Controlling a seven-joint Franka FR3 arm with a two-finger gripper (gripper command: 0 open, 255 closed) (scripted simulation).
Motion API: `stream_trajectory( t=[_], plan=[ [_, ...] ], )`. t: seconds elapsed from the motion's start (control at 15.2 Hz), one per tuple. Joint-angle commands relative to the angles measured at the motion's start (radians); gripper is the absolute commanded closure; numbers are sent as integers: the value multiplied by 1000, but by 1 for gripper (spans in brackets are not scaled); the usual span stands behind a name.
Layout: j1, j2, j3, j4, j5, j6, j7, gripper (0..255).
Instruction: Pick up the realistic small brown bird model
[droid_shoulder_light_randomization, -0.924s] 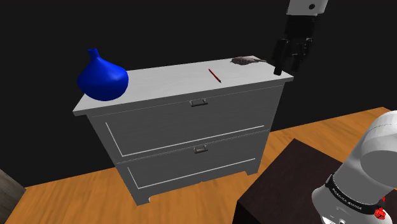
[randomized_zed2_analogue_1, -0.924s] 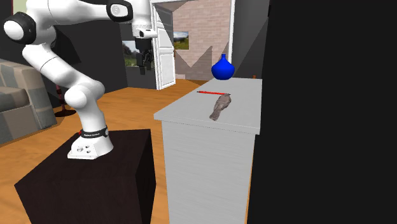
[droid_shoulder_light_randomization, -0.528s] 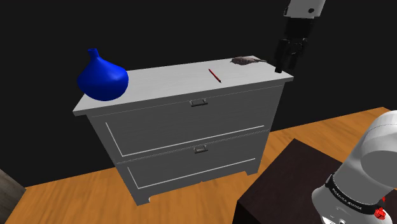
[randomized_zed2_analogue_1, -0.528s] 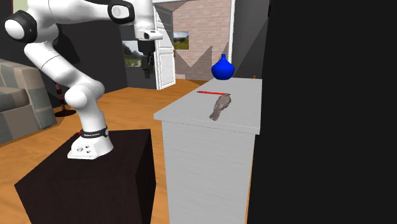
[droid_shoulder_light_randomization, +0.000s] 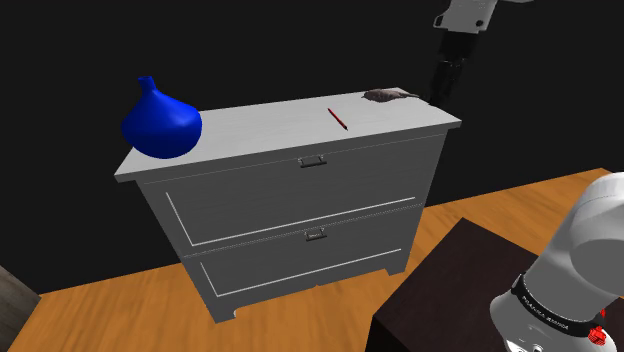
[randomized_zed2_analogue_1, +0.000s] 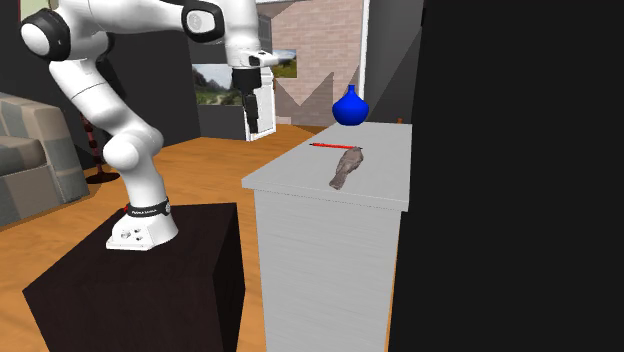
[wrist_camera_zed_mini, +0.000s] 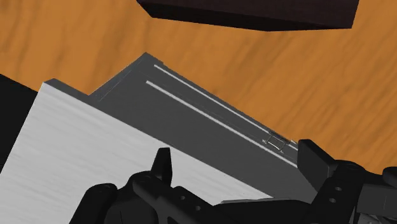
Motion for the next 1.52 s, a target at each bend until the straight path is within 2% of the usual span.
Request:
stream_trajectory(
  t=[0.0, 0.33, 0.53, 0.73, 0.99, 1.32, 1.45],
  plan=[
    [15, 63, -50, 43, 2, 30, -104, 0],
    [56, 247, -161, 190, 63, 76, -351, 0],
    [71, 376, -219, 300, 132, 84, -506, 0],
    [64, 517, -258, 429, 224, 72, -661, 0],
    [10, 716, -271, 635, 359, 21, -848, 0],
    [-121, 972, -225, 972, 505, -91, -1013, 0],
    [-126, 982, -219, 974, 510, -83, -1022, 0]
  ],
)
